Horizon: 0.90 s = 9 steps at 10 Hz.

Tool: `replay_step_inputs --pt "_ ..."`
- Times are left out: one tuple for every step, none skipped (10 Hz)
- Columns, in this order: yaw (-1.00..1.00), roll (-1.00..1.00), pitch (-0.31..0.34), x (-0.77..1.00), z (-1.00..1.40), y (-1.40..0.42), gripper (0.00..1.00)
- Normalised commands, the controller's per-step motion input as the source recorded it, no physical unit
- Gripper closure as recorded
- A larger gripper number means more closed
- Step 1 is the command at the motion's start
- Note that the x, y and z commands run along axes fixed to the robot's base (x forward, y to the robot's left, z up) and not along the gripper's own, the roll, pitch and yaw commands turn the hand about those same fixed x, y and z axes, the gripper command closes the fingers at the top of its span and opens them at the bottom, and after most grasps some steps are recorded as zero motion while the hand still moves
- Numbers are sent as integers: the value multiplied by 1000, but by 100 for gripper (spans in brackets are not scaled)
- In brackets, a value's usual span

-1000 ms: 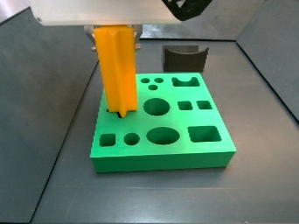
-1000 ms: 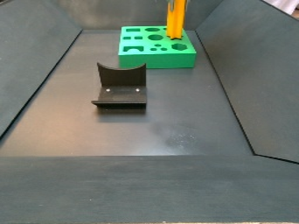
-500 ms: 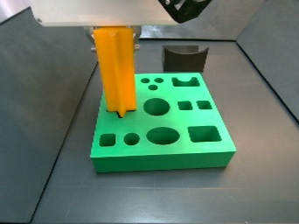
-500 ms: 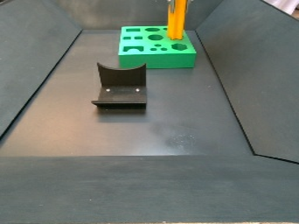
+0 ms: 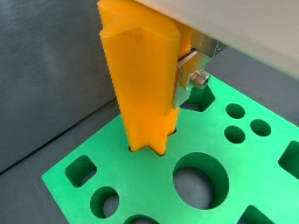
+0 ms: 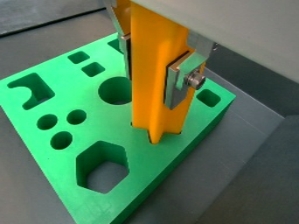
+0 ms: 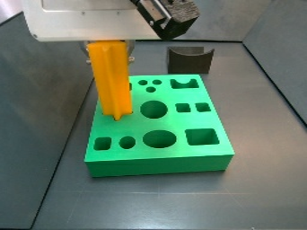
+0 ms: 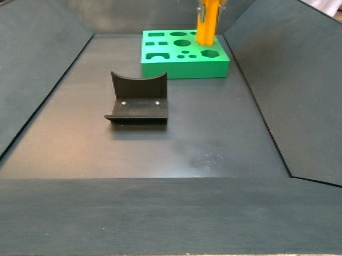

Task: Pick up the star object. Move up. Move to above the board. Insert the star object.
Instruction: Insert the star object.

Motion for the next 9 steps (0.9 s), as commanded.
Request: replay_step_inputs --pt "43 100 -220 0 -766 -89 100" --pt "189 81 -187 237 -814 -103 100" --pt "300 0 -183 471 -766 46 100" --pt "151 -44 -194 654 -760 60 100" --pt "-189 244 -67 849 -657 0 100" --pt "-274 363 0 671 -586 69 100" --pt "-69 273 41 340 -494 0 100" --pt "0 0 20 9 0 0 100" --pt "0 267 109 46 -169 14 100"
